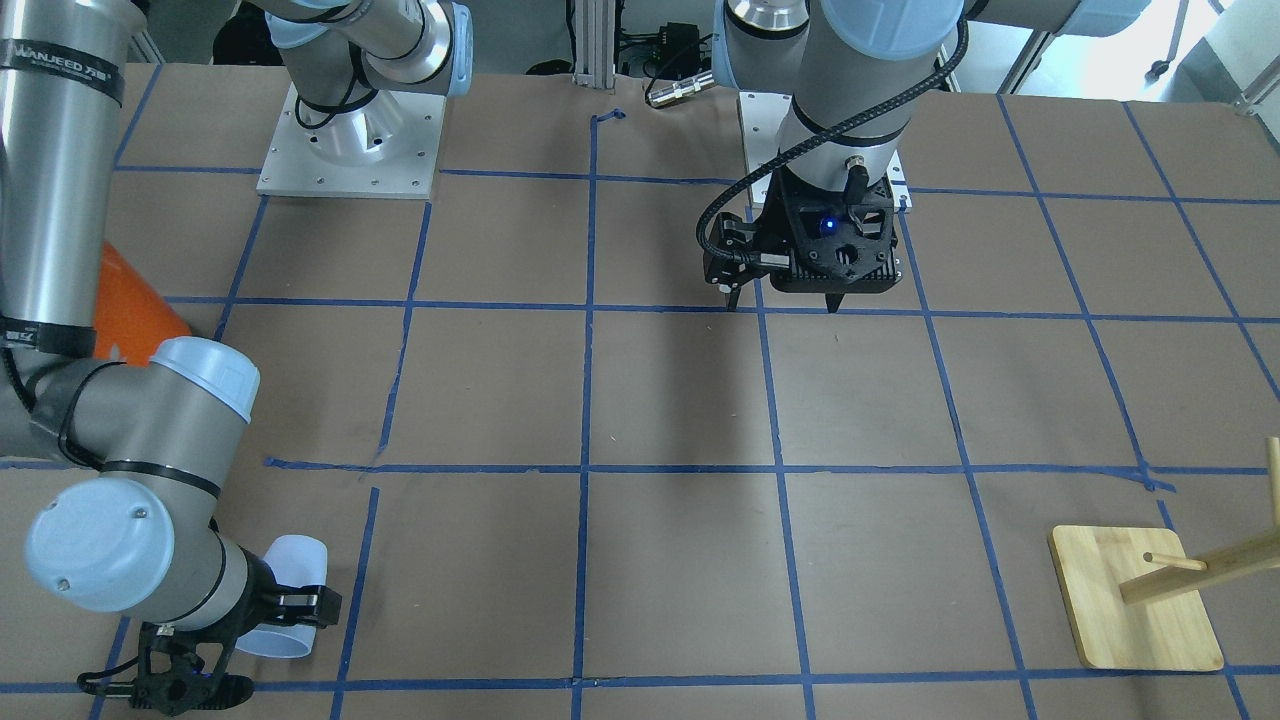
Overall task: Flip cup
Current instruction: 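Lift the cup with the right gripper and carry it toward the left gripper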
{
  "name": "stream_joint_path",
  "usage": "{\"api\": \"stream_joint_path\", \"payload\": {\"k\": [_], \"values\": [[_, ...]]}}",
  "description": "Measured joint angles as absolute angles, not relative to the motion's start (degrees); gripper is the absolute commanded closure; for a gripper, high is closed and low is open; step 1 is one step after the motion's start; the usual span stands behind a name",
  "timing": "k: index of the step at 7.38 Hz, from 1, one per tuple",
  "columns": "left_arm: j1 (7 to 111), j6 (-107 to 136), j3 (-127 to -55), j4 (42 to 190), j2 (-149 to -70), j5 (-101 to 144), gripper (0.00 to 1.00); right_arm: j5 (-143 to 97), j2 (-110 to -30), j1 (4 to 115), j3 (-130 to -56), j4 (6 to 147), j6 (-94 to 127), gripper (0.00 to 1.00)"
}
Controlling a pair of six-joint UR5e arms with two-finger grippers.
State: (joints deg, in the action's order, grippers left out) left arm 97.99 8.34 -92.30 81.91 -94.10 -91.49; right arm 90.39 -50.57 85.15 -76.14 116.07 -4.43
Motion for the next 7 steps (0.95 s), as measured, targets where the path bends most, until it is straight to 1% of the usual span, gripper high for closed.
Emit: {"api": "stream_joint_path", "payload": {"k": [2, 4, 7], "values": [[98.00, 8.35, -92.31, 81.91, -94.09, -91.49, 0.00, 90.34, -53.65, 86.33, -77.90, 115.52, -5.93, 1.00], [98.00, 8.35, -92.29, 81.86, -94.05, -91.49, 0.00, 90.56, -55.34, 90.89, -79.41, 115.76, -9.97, 1.00], [98.00, 8.35, -92.29, 81.83, -94.04, -91.49, 0.00, 90.56, -56.36, 98.83, -79.77, 115.98, -21.21, 1.00]]}}
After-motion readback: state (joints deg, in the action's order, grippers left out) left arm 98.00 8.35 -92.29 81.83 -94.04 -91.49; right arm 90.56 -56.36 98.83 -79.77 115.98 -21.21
